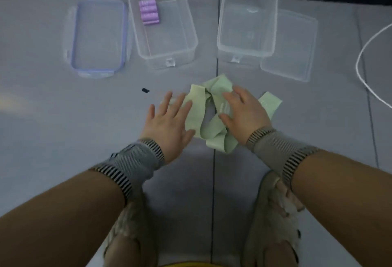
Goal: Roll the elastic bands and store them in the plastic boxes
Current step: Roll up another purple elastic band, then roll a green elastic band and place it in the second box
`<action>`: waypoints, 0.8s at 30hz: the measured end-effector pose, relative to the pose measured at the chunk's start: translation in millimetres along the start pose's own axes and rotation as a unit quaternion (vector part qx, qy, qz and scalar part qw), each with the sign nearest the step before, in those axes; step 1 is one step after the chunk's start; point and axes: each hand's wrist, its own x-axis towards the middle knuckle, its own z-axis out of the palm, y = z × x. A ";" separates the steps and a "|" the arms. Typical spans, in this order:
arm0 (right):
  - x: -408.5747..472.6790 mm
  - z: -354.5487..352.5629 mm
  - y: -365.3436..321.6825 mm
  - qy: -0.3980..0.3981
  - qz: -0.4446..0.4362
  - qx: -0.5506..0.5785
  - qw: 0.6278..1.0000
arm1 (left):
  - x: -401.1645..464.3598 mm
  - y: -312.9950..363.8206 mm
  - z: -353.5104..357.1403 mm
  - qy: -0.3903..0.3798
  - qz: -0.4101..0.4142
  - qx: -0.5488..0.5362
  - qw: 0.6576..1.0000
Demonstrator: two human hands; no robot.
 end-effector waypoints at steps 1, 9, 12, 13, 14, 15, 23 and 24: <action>-4.8 9.1 6.1 -0.005 0.000 -0.006 1.000 | 0.4 -1.5 7.6 -0.016 0.003 0.014 1.000; 0.0 30.5 14.0 -0.025 0.001 -0.032 0.999 | 31.5 4.7 19.6 -0.039 -0.019 -0.017 0.999; 2.4 30.0 17.8 -0.035 0.026 -0.007 0.999 | 47.4 10.3 15.6 -0.025 -0.016 -0.027 0.999; 2.7 29.8 18.7 -0.034 0.028 0.001 0.999 | 55.3 11.2 14.0 -0.020 -0.011 -0.027 0.999; 2.8 29.3 19.0 -0.029 0.031 0.009 0.999 | 63.4 12.2 12.2 -0.016 -0.005 -0.026 1.000; 2.7 28.8 19.1 -0.021 0.036 0.020 0.999 | 71.7 13.2 10.4 -0.017 0.000 -0.027 0.999; 8.1 25.5 18.0 0.022 0.060 0.070 0.995 | 86.6 10.6 -5.4 0.045 -0.021 -0.042 0.998; 9.0 26.1 17.4 0.023 0.061 0.076 0.995 | 80.8 8.7 -6.4 0.086 -0.016 -0.068 0.994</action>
